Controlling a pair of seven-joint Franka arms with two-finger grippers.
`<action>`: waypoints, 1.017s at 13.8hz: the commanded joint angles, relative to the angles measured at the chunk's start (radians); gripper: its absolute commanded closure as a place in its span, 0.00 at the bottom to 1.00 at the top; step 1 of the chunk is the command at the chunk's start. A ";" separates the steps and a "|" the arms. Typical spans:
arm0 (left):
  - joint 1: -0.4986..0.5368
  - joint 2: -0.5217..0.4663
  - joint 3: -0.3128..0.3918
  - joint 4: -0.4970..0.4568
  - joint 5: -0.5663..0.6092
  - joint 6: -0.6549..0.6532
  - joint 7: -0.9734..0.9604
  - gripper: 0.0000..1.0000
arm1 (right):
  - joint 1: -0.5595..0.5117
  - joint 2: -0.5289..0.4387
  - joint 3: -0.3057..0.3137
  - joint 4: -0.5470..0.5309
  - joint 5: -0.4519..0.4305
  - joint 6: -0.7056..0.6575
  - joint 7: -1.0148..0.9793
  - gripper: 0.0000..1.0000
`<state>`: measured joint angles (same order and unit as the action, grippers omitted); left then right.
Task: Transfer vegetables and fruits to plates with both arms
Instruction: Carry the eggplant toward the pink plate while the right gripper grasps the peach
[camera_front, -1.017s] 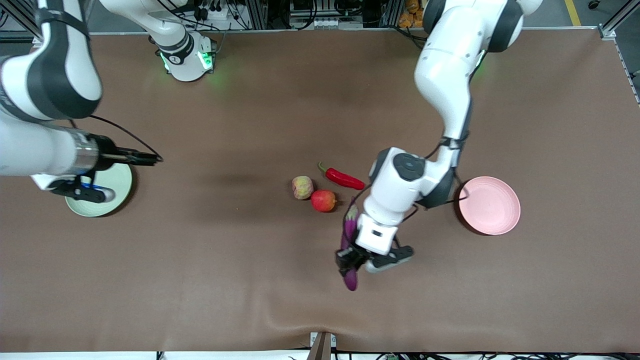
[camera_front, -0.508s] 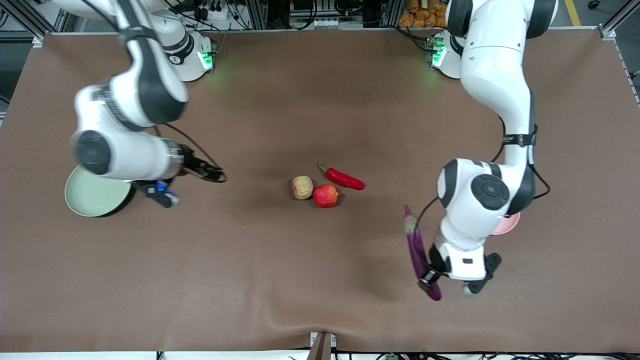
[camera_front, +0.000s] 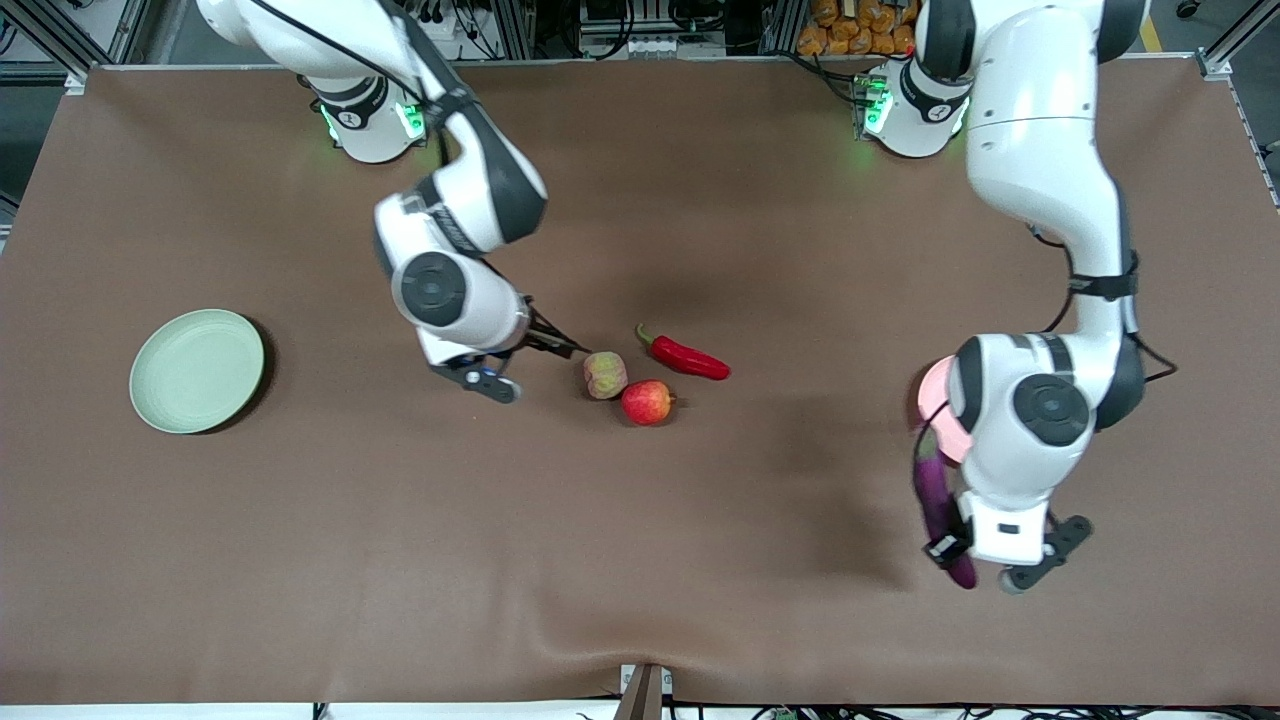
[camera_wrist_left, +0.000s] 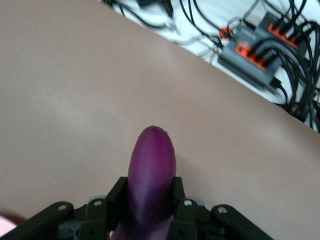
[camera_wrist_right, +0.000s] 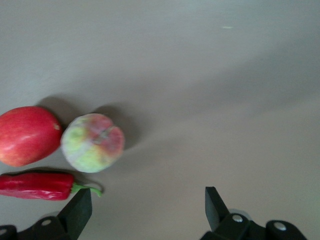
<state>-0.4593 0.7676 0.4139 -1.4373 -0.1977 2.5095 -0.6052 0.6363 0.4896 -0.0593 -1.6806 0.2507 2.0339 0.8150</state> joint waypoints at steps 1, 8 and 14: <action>0.016 -0.224 -0.014 -0.363 0.032 0.193 0.116 1.00 | 0.054 0.046 -0.011 0.002 -0.010 0.124 -0.126 0.00; 0.065 -0.340 -0.024 -0.745 0.032 0.581 0.262 1.00 | 0.115 0.135 -0.011 0.007 -0.130 0.291 -0.232 0.00; 0.080 -0.258 -0.061 -0.761 0.015 0.658 0.255 1.00 | 0.146 0.179 -0.011 0.019 -0.134 0.327 -0.195 0.00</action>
<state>-0.3911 0.4793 0.3762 -2.2072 -0.1929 3.1413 -0.3458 0.7640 0.6436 -0.0602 -1.6799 0.1316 2.3384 0.5968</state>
